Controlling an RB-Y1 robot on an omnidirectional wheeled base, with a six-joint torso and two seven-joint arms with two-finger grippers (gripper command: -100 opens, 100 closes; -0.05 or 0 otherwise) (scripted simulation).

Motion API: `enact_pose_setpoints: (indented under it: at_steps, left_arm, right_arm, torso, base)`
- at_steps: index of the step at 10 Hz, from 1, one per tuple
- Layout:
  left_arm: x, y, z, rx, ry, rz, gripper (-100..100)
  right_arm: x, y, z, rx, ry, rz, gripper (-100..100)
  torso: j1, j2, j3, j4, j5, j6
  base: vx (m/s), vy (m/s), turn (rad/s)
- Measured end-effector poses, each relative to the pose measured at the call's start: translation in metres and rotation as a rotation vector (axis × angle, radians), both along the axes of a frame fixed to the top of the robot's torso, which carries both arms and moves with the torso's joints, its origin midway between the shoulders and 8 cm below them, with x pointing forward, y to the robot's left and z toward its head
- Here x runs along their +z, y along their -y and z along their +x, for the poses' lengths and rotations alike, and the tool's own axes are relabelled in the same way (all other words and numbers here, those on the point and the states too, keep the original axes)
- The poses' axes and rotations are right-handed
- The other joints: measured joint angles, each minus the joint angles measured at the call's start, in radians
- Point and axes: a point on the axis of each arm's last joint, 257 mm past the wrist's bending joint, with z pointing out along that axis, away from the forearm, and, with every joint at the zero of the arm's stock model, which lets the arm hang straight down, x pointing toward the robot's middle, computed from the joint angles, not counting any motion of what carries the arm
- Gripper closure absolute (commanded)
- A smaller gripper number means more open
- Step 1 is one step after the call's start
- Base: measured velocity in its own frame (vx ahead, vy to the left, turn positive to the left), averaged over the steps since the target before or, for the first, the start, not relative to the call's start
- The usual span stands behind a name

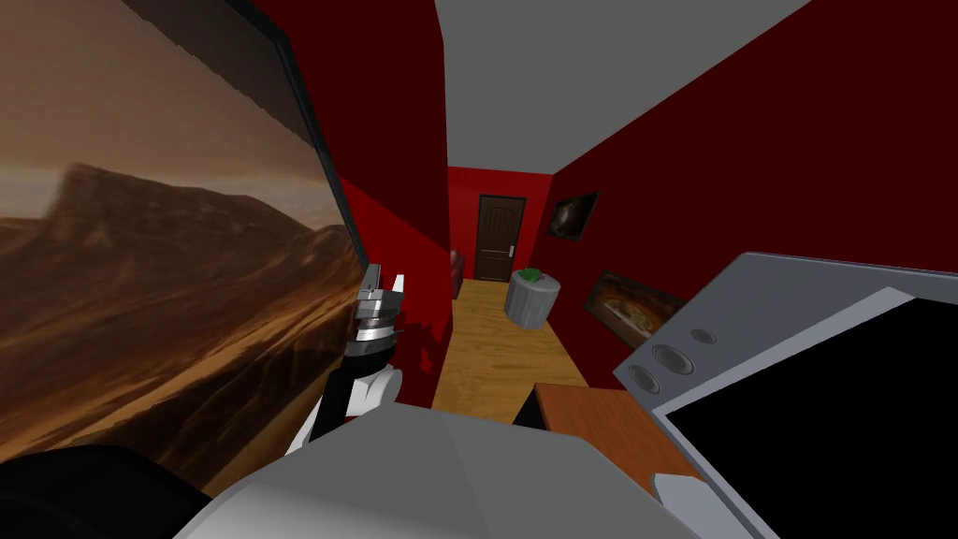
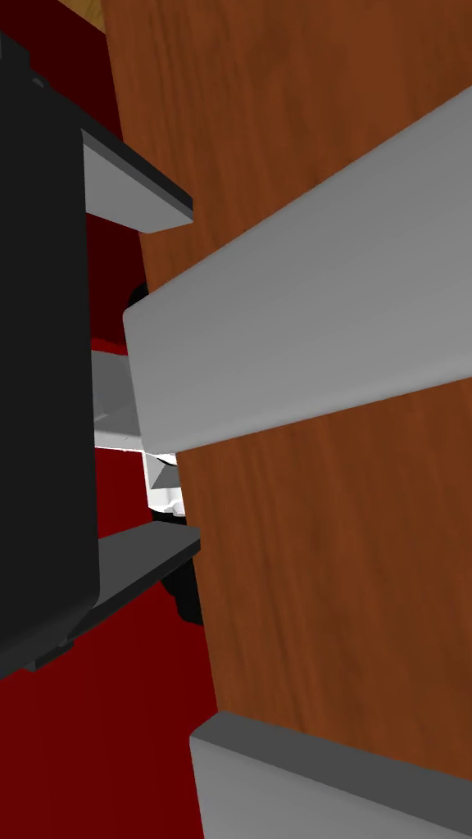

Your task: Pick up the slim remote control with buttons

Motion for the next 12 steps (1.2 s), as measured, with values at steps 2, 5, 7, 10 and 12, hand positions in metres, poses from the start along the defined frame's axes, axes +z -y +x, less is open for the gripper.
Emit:
enact_pose_setpoints:
  at_steps: [2, 5, 7, 10, 12]
  left_arm:
    - [0.0, 0.0, 0.0, 0.0, 0.0, 0.0, 0]
    - [0.0, 0.0, 0.0, 0.0, 0.0, 0.0, 0]
    - [0.0, 0.0, 0.0, 0.0, 0.0, 0.0, 0]
    - [0.0, 0.0, 0.0, 0.0, 0.0, 0.0, 0]
    - [0.0, 0.0, 0.0, 0.0, 0.0, 0.0, 0]
  right_arm:
    - [0.003, 0.025, -0.001, 0.032, -0.01, -0.053, -100]
    - [0.006, 0.06, -0.013, 0.077, -0.026, -0.127, -100]
    - [0.006, 0.071, -0.015, 0.082, -0.028, -0.154, 0]
    - [-0.004, 0.063, -0.017, 0.066, -0.027, -0.153, -100]
    - [-0.012, 0.056, -0.018, 0.055, -0.027, -0.153, -100]
  torso:
    - [0.0, 0.0, 0.0, 0.0, 0.0, 0.0]
    - [0.0, 0.001, 0.0, 0.0, 0.0, 0.0]
    - [0.0, 0.002, 0.001, 0.0, 0.0, 0.0]
    - [-0.002, 0.005, 0.003, 0.001, -0.001, 0.0]
    - [-0.003, 0.005, 0.003, 0.001, -0.001, 0.0]
  base:
    - [0.086, -0.012, -0.092]
    - [0.047, -0.007, -0.019]
    - [0.009, -0.004, -0.008]
    - [-0.019, -0.036, 0.085]
    - [-0.02, -0.037, 0.045]
